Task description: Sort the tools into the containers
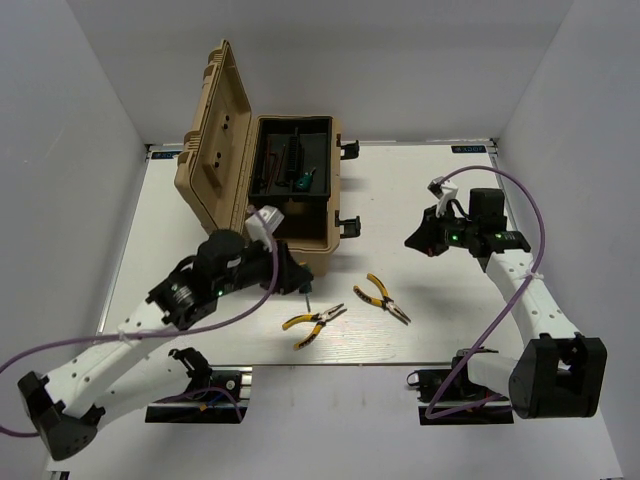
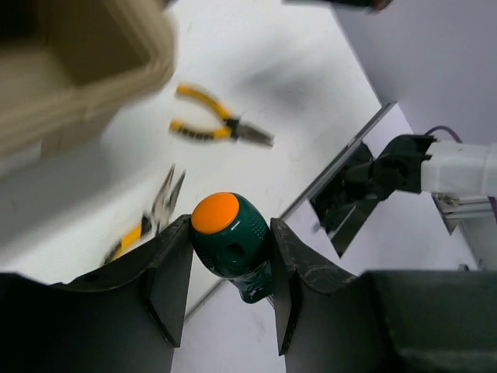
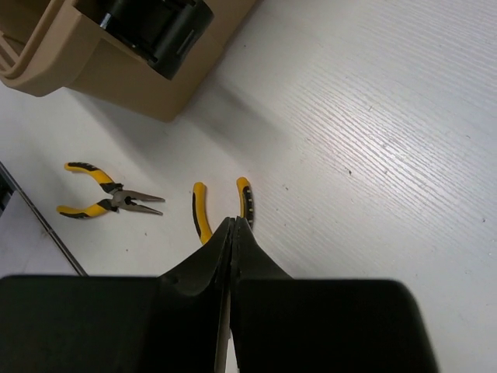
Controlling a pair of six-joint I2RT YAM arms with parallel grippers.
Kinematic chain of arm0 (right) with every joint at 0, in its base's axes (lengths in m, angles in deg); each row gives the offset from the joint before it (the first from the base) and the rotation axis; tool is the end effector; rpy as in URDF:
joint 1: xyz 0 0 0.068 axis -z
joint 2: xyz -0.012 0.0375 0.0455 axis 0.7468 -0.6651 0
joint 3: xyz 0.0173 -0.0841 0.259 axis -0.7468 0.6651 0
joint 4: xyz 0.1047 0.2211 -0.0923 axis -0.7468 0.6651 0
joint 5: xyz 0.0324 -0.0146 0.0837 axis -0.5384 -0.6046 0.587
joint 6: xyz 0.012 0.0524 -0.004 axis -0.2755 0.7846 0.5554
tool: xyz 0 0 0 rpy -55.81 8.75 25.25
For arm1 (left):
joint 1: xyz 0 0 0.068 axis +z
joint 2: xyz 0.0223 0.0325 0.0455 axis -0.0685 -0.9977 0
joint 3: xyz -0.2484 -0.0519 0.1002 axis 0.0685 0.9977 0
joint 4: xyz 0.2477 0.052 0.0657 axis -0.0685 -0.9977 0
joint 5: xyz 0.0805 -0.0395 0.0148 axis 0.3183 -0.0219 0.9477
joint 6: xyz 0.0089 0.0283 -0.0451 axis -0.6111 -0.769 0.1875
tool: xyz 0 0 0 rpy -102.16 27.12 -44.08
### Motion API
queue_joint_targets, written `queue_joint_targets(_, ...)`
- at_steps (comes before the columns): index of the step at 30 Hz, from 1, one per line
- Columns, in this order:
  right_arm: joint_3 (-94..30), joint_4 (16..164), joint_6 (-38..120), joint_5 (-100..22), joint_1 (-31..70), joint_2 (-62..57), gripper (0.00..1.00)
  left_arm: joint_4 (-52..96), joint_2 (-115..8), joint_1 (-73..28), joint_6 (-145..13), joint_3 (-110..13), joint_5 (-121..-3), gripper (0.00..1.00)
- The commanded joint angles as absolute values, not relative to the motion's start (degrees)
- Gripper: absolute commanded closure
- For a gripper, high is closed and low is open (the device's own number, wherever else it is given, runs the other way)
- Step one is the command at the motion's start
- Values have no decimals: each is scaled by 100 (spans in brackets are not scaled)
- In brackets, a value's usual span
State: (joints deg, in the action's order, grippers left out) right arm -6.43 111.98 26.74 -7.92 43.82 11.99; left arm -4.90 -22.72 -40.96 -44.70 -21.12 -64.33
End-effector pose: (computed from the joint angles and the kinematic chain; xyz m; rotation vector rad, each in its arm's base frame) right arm 0.2440 0.0415 0.2781 -0.5810 2.0984 0.7278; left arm 0.1213 -0.1297 0.3129 0.3489 2.1333 -1.0131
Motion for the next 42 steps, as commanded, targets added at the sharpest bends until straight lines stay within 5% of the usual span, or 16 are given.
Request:
queue_joint_targets(1,-635,11126,2592,-757,4488,1270,100,157,-3099,-4169,-5629,-2994,-6895,100)
queue_joint_targets(8,-486,11134,2514,-880,4576,1314,100,421,-5059,-3994,-6817,-4926,-5301,100)
queue_joint_targets(11,-442,11134,2443,-906,4594,1366,79,561,-5659,-3765,-7064,-5499,-4465,100)
queue_joint_targets(14,-380,11134,2425,-889,4621,1393,70,614,-6389,-3353,-7064,-6018,-4076,100)
queue_joint_targets(28,-249,11117,2355,-652,4655,1402,67,-325,-9377,-2253,-7011,-9182,-4408,100)
queue_joint_targets(31,-266,11126,2329,-643,4647,1349,52,-476,-9781,-2253,-7011,-9622,-4557,91)
queue_joint_targets(36,-266,11257,2197,-468,4647,1156,30,-546,-9888,-2253,-7073,-9676,-4776,57)
queue_joint_targets(42,-293,11345,2100,-449,4577,893,38,-660,-9863,-2253,-7134,-9790,-4777,41)
